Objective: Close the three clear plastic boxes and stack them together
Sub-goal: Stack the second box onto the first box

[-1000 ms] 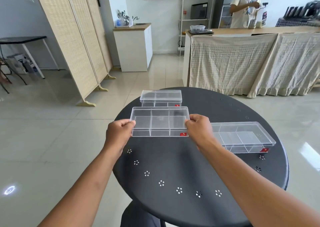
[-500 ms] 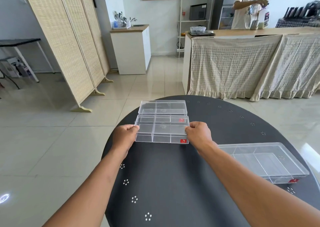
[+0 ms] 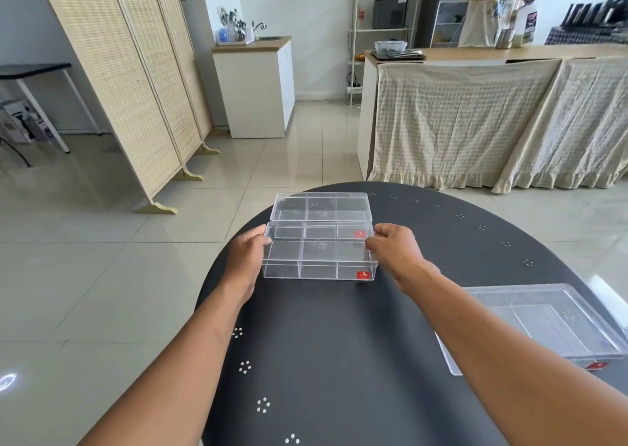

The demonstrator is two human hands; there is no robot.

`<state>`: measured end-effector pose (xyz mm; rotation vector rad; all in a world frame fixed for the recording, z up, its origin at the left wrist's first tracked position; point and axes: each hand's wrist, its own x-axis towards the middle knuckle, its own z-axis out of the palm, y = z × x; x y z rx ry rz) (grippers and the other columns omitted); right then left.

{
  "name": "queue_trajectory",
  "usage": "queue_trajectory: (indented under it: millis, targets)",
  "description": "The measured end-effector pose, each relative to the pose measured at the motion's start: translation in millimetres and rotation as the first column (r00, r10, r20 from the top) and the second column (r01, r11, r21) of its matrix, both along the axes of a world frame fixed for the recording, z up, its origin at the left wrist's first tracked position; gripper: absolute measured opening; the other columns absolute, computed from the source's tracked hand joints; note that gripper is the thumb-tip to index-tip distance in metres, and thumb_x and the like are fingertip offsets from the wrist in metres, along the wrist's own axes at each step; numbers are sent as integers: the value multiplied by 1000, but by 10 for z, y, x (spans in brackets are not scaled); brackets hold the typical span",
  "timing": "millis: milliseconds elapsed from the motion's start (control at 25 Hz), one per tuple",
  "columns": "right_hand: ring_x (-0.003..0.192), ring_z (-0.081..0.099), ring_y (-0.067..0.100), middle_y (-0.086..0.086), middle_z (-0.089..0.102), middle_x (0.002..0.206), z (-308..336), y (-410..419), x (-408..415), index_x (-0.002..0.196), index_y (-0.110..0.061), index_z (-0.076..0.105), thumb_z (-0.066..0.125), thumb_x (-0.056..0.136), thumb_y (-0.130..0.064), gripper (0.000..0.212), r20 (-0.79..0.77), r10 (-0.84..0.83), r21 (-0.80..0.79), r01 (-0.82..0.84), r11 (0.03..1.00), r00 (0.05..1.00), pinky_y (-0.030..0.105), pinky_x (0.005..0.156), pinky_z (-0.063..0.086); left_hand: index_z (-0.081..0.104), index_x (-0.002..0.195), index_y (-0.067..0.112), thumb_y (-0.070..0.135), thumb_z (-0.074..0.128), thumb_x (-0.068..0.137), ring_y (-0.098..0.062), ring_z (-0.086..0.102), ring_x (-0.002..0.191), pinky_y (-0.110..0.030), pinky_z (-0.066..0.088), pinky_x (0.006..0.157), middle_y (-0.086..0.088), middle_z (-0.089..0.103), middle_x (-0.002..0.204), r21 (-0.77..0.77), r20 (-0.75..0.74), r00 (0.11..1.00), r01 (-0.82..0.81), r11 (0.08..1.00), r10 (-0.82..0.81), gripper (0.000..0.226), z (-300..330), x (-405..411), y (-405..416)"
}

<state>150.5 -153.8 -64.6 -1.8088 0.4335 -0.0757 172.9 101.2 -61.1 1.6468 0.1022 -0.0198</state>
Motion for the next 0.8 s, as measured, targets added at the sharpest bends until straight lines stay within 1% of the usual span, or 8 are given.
queue_trajectory:
  millis: [120, 240, 280, 360, 440, 640, 720, 800]
  targets:
    - [97, 83, 21, -1, 86, 105, -6, -15, 42, 110, -16, 80, 66, 98, -9, 20, 26, 36, 52, -37, 998, 999, 43, 96, 65, 79, 102, 17, 5, 44, 84, -12, 70, 94, -29, 54, 87, 1, 78, 105, -37, -20, 999, 25, 999, -26, 42, -45, 66, -20]
    - [98, 83, 20, -2, 86, 107, 1, -28, 74, 116, -16, 79, 66, 98, -7, 24, 48, 63, 54, -66, 996, 997, 44, 96, 65, 60, 140, 7, 5, 47, 88, -14, 59, 127, -28, 44, 109, -2, 63, 140, -21, -53, 998, -45, 999, 44, 53, -2, 73, -52]
    - [100, 83, 20, -1, 86, 108, 8, -31, 75, 117, -15, 79, 65, 98, -6, 25, 49, 64, 47, -66, 997, 997, 44, 96, 65, 61, 138, 7, 2, 45, 91, -8, 61, 124, -21, 45, 104, 2, 66, 136, -21, -47, 998, -46, 999, 45, 50, 4, 72, -66]
    - [101, 82, 21, 1, 85, 110, 18, -27, 76, 119, -12, 78, 65, 97, -3, 27, 53, 63, 56, -66, 996, 997, 41, 95, 66, 71, 106, 20, -5, 37, 94, 14, 68, 86, -3, 47, 75, 24, 78, 93, -5, -14, 1000, -22, 1000, 22, 44, 24, 66, -98]
    - [102, 82, 22, 3, 85, 111, 28, -26, 70, 119, -9, 78, 64, 97, -1, 27, 56, 61, 74, -65, 995, 997, 36, 90, 66, 63, 85, 30, -8, 33, 95, 21, 63, 62, 1, 44, 57, 35, 68, 61, -55, -21, 1000, -4, 998, 3, 49, 87, 10, -143]
    - [76, 78, 4, -8, 82, 90, 66, -45, 24, 104, -11, 75, 65, 97, 0, 17, 21, 71, 79, -73, 994, 997, 15, 62, 57, 63, 82, 23, 5, 45, 90, -4, 57, 70, -19, 45, 66, 14, 64, 78, -46, -15, 998, -66, 997, 66, 27, 112, -23, -76]
    - [50, 54, 4, -15, 60, 60, 165, -68, -51, 78, -16, 59, 66, 92, -4, 21, 6, 42, 43, -42, 998, 999, 25, 61, 45, 44, 70, 19, 15, 46, 82, -19, 39, 66, -34, 34, 62, 5, 44, 67, 24, 20, 996, -91, 996, 91, 13, 165, -96, -64]
    - [55, 29, 13, -10, 34, 58, 304, -142, -202, 70, -25, 39, 65, 84, -11, 33, 34, 46, -1, -46, 999, 998, 36, 71, 31, 58, 79, 16, 23, 48, 85, -21, 53, 81, -36, 42, 77, 3, 59, 80, 152, 117, 980, -180, 972, 163, 14, 225, -244, -107]
